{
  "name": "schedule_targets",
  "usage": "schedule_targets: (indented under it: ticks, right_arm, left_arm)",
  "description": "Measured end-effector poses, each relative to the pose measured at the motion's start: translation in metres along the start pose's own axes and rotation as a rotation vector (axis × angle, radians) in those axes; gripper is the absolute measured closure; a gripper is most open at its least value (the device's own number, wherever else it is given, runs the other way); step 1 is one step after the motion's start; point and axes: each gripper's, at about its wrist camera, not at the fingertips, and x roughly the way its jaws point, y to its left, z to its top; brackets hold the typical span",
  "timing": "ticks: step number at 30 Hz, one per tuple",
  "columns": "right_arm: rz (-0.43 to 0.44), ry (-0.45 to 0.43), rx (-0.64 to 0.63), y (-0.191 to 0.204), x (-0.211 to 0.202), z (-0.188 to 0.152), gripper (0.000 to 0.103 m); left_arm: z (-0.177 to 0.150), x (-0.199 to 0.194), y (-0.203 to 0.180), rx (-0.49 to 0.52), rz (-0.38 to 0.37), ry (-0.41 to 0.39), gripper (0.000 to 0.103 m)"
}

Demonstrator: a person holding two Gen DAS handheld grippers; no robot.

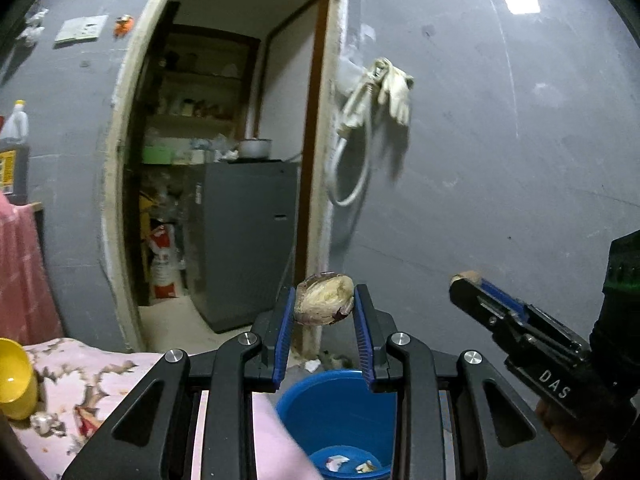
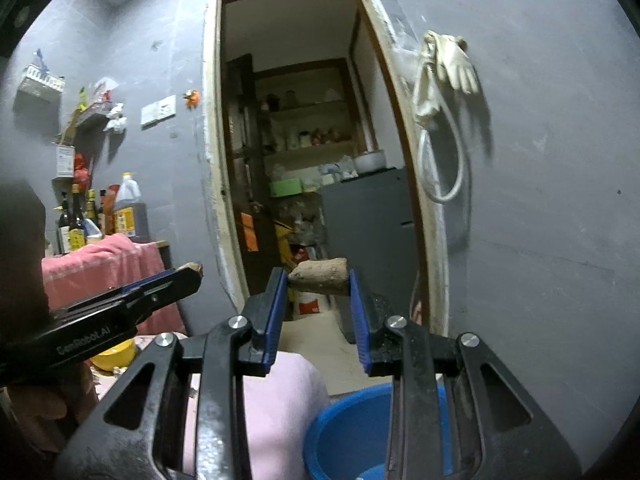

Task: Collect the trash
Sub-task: 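Carry both pieces over the blue bucket and open both tools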

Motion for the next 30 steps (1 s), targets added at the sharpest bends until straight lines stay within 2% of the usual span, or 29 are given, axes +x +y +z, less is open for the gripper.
schedule_targets:
  ticks: [7, 14, 21, 24, 27, 30]
  right_arm:
    - [-0.048, 0.068, 0.033, -0.031, 0.01, -0.02, 0.064]
    - [-0.078, 0.179, 0.082, -0.057, 0.033, -0.05, 0.064]
    - [-0.101, 0.301, 0.139, -0.084, 0.057, -0.083, 0.063]
    - [-0.113, 0.35, 0.164, -0.093, 0.067, -0.094, 0.063]
    - [-0.127, 0.397, 0.177, -0.1, 0.074, -0.106, 0.062]
    - [-0.131, 0.405, 0.194, -0.103, 0.074, -0.111, 0.062]
  left_arm:
    - [-0.015, 0.039, -0.014, 0.02, -0.032, 0.102, 0.078]
    - [-0.044, 0.087, -0.022, 0.021, -0.052, 0.261, 0.078]
    - [-0.076, 0.133, -0.02, 0.005, -0.036, 0.418, 0.077]
    - [-0.09, 0.146, -0.015, -0.019, -0.023, 0.48, 0.067]
    - [-0.102, 0.149, -0.007, -0.055, -0.025, 0.504, 0.064]
    - [-0.106, 0.151, -0.003, -0.06, -0.01, 0.514, 0.064]
